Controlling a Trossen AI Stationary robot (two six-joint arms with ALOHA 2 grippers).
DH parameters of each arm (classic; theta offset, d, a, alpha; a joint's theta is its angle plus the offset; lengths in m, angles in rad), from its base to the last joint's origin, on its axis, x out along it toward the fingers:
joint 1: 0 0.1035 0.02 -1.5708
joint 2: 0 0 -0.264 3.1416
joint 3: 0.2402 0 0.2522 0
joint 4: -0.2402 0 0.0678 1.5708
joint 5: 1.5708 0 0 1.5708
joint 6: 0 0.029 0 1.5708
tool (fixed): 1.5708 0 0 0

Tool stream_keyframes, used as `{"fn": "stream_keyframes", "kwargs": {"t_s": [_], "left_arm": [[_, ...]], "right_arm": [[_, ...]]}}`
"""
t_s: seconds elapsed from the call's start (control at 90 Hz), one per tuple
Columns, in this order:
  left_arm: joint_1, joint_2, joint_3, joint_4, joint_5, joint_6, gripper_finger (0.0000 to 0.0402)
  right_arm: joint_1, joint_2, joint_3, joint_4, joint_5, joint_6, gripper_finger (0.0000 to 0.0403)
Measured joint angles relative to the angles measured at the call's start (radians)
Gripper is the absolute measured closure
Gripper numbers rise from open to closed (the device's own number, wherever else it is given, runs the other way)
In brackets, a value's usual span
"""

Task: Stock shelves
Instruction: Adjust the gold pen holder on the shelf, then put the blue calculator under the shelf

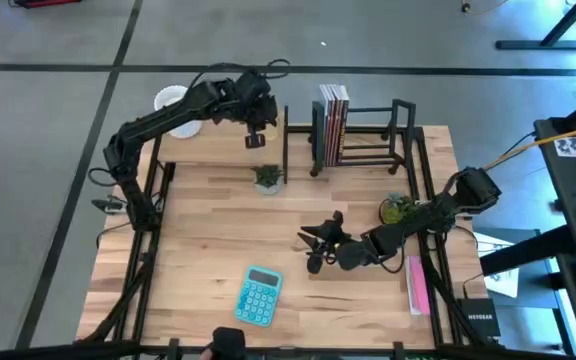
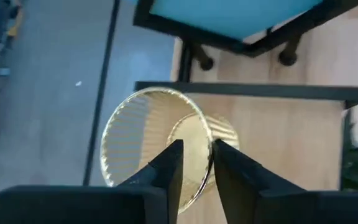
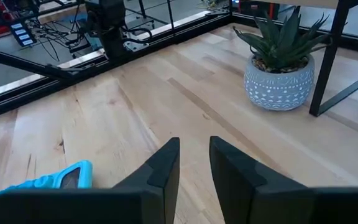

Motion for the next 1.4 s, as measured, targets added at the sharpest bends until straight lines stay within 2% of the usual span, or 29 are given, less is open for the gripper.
{"fn": "stream_keyframes", "kwargs": {"t_s": [0.1,0.222,0.378,0.467,0.578,0.7,0.844,1.044,1.233,1.4], "left_arm": [[-0.027,-0.035,0.0,-0.016,-0.087,0.0,0.0325],[-0.069,-0.094,0.0,-0.027,-0.144,-0.025,0.0325],[-0.169,-0.194,0.001,-0.114,-0.148,-0.152,0.0324],[-0.259,-0.248,0.001,-0.237,-0.085,-0.304,0.0324],[-0.416,-0.299,0.0,-0.405,0.07,-0.553,0.0324],[-0.686,-0.328,-0.049,-0.455,0.053,-0.813,0.0328],[-1.003,-0.321,-0.156,-0.388,-0.014,-1.075,0.0341],[-1.328,-0.269,-0.368,-0.114,-0.109,-1.351,0.0349],[-1.482,-0.163,-0.536,0.099,-0.186,-1.576,0.035],[-1.52,-0.034,-0.607,0.21,-0.179,-1.682,0.035]], "right_arm": [[0.0,0.0,0.0,-0.001,0.0,0.0,0.0331],[0.0,0.0,0.0,-0.002,-0.001,0.0,0.0331],[0.0,0.0,0.0,-0.009,-0.002,-0.008,0.0331],[0.0,0.0,0.0,-0.03,-0.021,-0.008,0.0331],[0.0,0.0,0.0,-0.041,-0.152,-0.021,0.0331],[-0.028,0.0,0.0,-0.034,-0.39,-0.036,0.0331],[-0.073,0.0,0.023,-0.062,-0.596,-0.034,0.0316],[-0.118,0.009,0.1,-0.191,-0.716,-0.035,0.0246],[-0.156,0.107,0.155,-0.217,-0.869,0.019,0.018],[-0.186,0.236,0.192,-0.211,-0.952,0.094,0.0159]]}}
